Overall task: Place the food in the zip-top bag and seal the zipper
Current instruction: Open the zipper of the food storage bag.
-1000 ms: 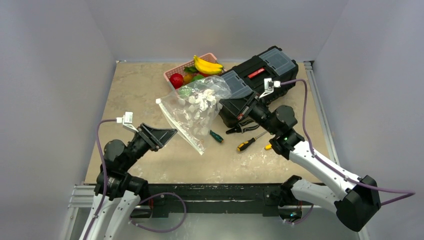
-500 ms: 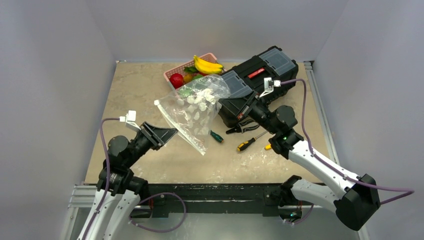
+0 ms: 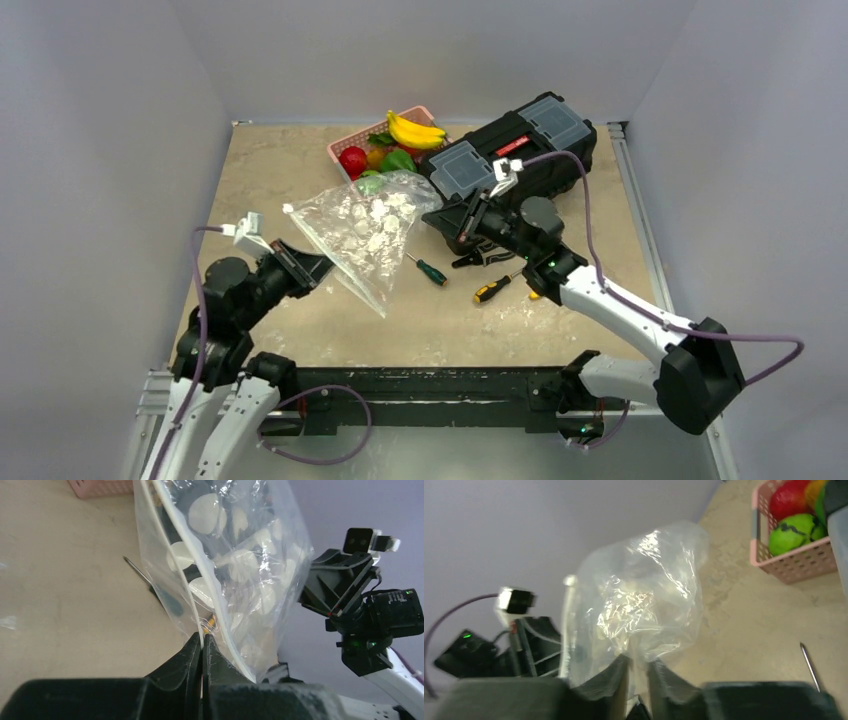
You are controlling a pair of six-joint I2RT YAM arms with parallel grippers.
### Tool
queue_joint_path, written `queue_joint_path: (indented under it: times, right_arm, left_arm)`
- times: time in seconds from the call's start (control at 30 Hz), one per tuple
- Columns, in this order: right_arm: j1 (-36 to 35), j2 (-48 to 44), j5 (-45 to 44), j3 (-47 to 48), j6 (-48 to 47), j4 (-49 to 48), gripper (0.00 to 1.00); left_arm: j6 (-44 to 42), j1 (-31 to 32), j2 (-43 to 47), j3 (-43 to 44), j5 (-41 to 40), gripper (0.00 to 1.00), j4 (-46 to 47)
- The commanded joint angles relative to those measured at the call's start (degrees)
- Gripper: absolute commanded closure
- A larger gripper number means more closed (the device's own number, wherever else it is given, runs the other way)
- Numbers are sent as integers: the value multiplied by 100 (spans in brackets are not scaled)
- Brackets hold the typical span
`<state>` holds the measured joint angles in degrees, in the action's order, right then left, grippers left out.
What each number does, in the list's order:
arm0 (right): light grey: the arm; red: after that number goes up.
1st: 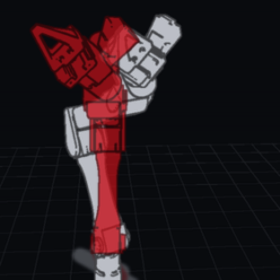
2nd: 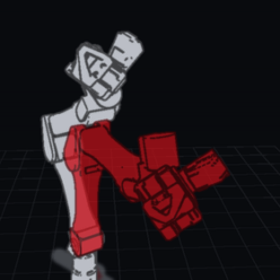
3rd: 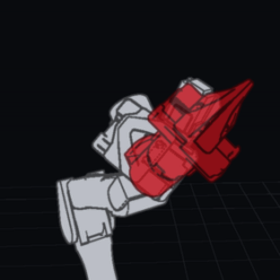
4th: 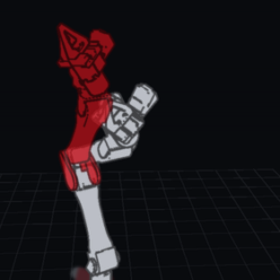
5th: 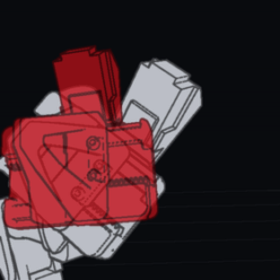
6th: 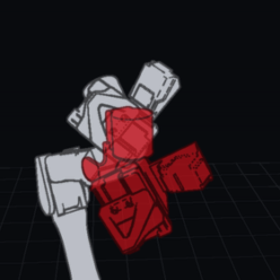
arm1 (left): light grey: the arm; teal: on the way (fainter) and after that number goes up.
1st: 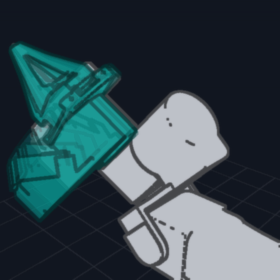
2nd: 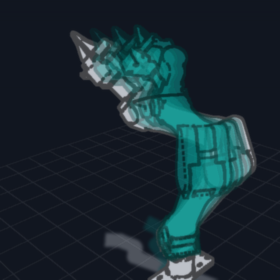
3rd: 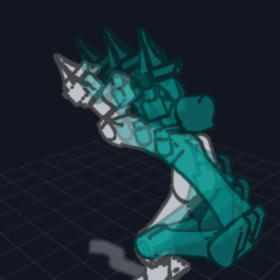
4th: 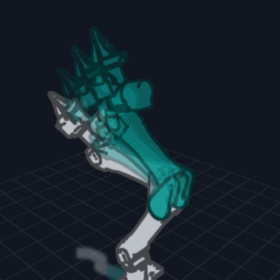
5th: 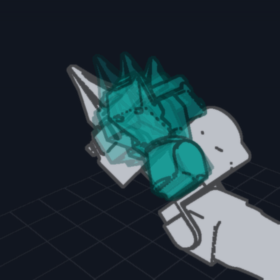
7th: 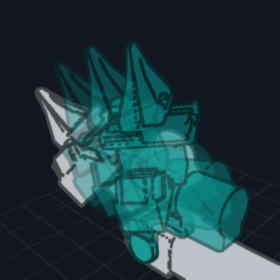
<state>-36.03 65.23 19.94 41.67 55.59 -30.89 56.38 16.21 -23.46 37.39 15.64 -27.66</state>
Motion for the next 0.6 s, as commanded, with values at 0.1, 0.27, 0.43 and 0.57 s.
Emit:
queue_joint_path:
  times: [0.1, 0.27, 0.43, 0.57]
  right_arm:
    - [-1126, 1124, -944, 1710, -2406, 3268, 37]
    - [-1739, 1566, -1844, 2145, -2772, 3526, 27]
    - [-1948, 2021, -1745, 2551, -2799, 3497, 27]
    - [-1996, 2221, -1491, 2583, -2651, 3320, 27]
  left_arm:
    - [-2287, 14, -9, 2461, -3431, 100, -3515]
    - [-2838, 14, -809, 3490, -5344, 100, -5040]
    - [-2855, 14, -1411, 3545, -6182, 100, -5324]
    - [-2990, 14, -1934, 3528, -6245, 100, -4967]
